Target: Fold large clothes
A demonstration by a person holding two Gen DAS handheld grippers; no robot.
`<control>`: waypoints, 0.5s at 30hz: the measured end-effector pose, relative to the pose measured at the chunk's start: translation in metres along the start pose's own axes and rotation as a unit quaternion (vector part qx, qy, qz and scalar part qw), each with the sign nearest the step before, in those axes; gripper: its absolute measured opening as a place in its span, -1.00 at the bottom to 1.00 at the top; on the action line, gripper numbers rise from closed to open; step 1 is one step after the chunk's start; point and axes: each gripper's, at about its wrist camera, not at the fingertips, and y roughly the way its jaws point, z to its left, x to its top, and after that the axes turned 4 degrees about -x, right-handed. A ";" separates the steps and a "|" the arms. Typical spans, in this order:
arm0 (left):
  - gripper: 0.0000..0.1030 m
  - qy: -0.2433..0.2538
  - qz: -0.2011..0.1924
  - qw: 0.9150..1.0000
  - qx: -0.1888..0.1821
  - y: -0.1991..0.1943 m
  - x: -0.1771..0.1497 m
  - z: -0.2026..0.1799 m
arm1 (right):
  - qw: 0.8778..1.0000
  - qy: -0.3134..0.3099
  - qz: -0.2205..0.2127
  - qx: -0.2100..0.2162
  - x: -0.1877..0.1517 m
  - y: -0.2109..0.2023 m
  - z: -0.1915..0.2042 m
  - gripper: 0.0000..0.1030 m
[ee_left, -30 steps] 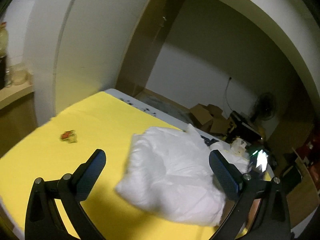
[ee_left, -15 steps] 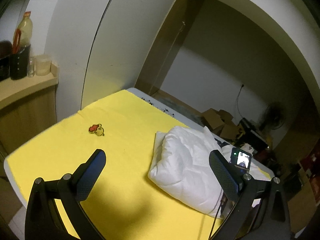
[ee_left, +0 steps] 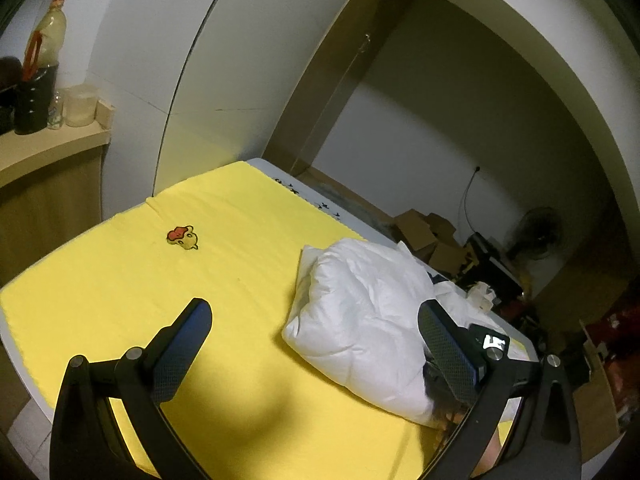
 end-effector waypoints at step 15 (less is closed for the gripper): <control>0.99 -0.023 0.017 0.999 -0.015 0.008 -0.008 0.011 | 0.997 -0.002 0.071 0.039 -0.029 -0.029 -0.006 -0.50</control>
